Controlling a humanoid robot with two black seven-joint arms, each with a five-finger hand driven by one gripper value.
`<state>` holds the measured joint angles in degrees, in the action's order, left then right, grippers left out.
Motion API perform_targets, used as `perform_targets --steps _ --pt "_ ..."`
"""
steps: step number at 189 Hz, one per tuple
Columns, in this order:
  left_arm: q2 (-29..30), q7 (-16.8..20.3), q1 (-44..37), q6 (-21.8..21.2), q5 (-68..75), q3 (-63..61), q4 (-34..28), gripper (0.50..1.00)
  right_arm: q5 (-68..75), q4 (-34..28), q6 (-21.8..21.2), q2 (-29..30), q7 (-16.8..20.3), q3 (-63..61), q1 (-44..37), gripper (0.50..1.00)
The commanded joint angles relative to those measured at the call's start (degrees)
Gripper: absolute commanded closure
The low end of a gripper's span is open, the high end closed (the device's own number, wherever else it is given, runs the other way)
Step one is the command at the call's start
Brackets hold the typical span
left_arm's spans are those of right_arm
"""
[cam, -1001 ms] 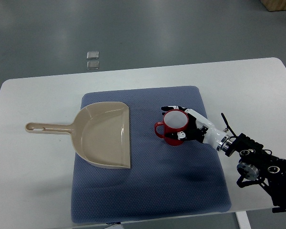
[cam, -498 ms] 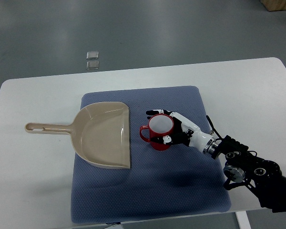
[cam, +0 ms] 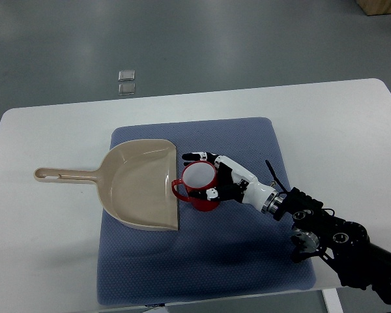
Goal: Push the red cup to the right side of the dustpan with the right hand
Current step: 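Lift the right hand's fingers off the mug, leaving it beside the dustpan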
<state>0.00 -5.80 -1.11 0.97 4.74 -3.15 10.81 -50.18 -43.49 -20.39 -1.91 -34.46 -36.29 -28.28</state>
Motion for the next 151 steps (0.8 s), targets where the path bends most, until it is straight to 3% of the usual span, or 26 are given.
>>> perform_targets --steps 1,37,128,151 --pt "0.0 0.0 0.0 0.0 0.0 0.0 0.0 0.5 0.0 -0.8 0.1 0.5 0.0 0.0 0.2 0.601" --pt "0.0 0.0 0.0 0.0 0.0 0.1 0.0 0.5 0.3 -1.6 -0.3 1.0 0.1 -0.1 0.2 0.57" --pt "0.0 0.0 0.1 0.0 0.0 0.0 0.0 0.5 1.8 -1.6 -2.0 -3.4 0.1 -2.1 -1.5 0.568" --pt "0.0 0.0 0.1 0.0 0.0 0.0 0.0 0.5 6.1 -1.6 -5.4 -4.9 1.6 -5.7 -3.0 0.568"
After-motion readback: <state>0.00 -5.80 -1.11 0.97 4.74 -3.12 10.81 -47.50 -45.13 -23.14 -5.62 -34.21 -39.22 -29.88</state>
